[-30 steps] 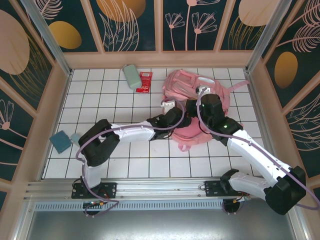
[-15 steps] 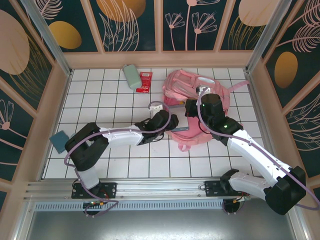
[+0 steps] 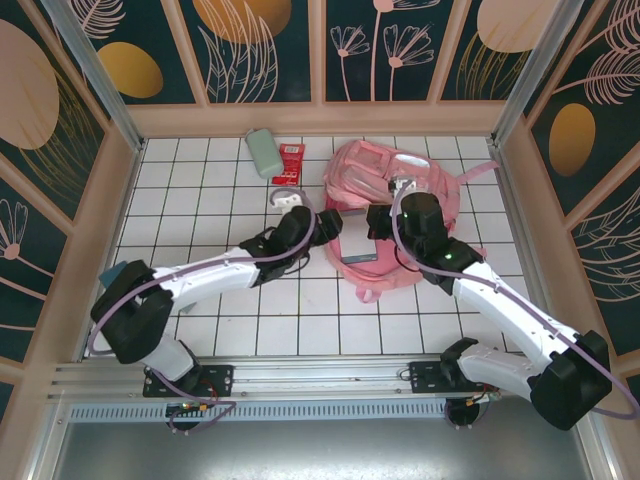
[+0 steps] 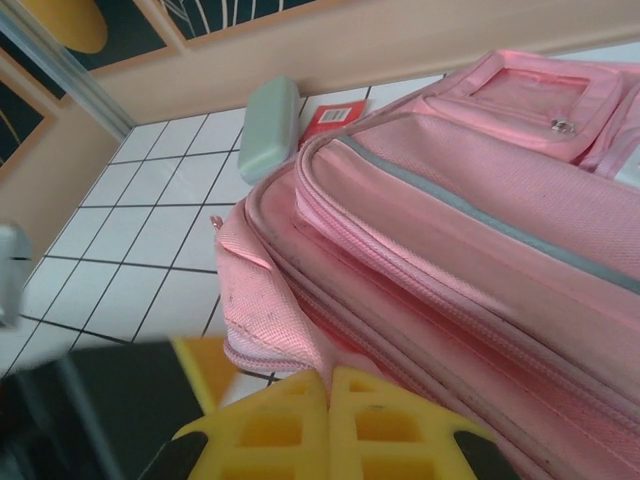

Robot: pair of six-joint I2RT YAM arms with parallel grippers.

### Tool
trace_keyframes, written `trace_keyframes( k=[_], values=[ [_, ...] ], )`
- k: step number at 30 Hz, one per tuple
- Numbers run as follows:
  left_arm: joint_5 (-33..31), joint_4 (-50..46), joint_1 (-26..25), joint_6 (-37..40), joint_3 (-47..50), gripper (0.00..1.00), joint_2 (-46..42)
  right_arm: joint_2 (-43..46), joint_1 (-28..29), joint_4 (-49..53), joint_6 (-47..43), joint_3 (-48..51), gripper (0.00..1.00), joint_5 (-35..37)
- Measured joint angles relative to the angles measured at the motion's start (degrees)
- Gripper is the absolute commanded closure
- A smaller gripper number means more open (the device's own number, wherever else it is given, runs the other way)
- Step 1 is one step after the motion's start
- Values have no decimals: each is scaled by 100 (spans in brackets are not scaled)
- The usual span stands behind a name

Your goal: Pack the student bag

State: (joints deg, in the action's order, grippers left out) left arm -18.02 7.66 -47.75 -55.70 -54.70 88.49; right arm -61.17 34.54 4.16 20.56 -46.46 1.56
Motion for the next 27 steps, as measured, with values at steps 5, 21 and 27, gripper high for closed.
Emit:
trace_keyframes(
  k=[5,21,27],
  values=[
    [-323,-505,540,446,-179,15,-63,33,142,-144,68,273,100,-122],
    [-763,-1257,2127,1853,-2734,2,2535,420,599,-181,234,608,100,-122],
    [-804,-1462,2334,2192,-4232,2,3757,479,608,-116,254,608,100,-96]
  ],
)
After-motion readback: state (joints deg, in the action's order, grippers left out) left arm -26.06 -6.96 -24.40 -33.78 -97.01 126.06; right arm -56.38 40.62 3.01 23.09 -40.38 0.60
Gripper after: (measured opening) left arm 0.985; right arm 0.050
